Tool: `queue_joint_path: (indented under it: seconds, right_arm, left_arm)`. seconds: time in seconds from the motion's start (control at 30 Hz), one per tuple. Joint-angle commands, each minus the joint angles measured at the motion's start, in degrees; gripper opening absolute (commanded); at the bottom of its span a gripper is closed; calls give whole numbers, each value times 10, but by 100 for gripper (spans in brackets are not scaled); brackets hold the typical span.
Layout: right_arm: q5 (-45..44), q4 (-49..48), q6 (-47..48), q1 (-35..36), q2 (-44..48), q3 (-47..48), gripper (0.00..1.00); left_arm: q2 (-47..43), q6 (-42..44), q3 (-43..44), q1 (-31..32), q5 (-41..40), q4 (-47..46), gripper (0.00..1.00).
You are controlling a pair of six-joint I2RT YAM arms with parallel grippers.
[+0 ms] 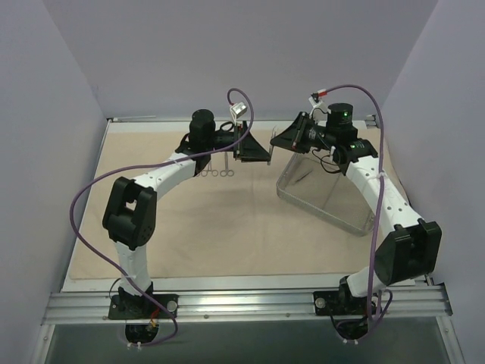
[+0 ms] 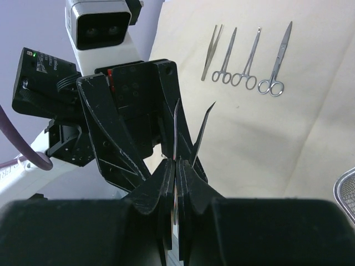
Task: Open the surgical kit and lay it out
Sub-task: Place the medical item in the surgical kit.
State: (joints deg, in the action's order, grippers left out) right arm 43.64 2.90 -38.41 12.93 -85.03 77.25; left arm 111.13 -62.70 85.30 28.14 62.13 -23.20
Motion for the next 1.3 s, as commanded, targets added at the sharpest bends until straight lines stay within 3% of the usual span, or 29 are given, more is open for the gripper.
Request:
queue_joint_path:
  seconds: [0.0,0.13,0.23,0.27,0.33,0.37,0.43,0.47,0.5,0.6,0.63,0.7,0.8,0.83,1.03,1.27]
  right_arm:
    - [18,-49,-13,10,-13,26,0]
    - [20,-54,-16,22,-34,42,0]
    - [20,-54,-16,28,-47,51,0]
    - [19,-53,-15,29,-52,52,0]
    - [15,-49,-14,29,-54,60,0]
    - [8,-40,-8,29,-58,63,9]
    - [-8,-26,-2,27,-59,73,32]
    - [-14,-3,2,26,-63,83,50]
    - [-35,10,12,23,-64,89,56]
    - [-78,83,41,13,-78,128,65]
    - [-127,109,49,7,-81,141,68]
    - [-149,153,73,-2,-94,166,69]
    - [-190,195,91,-11,-101,185,70]
    - [-185,198,91,-18,-105,182,70]
    - [-177,194,77,-48,-112,152,70]
    - [-174,203,79,-52,-122,153,70]
  left_arm:
    - [4,-22,21,3,23,-67,52]
    - [12,-57,18,2,24,-119,46]
    - [21,-66,23,1,26,-131,31]
    - [20,-66,24,0,26,-132,19]
    - [18,-64,21,-7,26,-125,7]
    - [15,-51,19,-10,26,-115,3]
    - [9,-22,11,-27,20,-58,2]
    - [-1,30,9,-34,17,-21,2]
    - [-6,63,10,-42,5,21,2]
    - [-22,243,45,-82,-34,271,2]
    - [-22,297,63,-101,-85,417,2]
    - [-14,429,131,-117,-196,610,2]
    - [5,533,196,-143,-307,738,2]
    - [9,545,202,-151,-374,751,2]
    - [38,621,191,-199,-557,791,2]
    - [75,626,178,-236,-609,777,2]
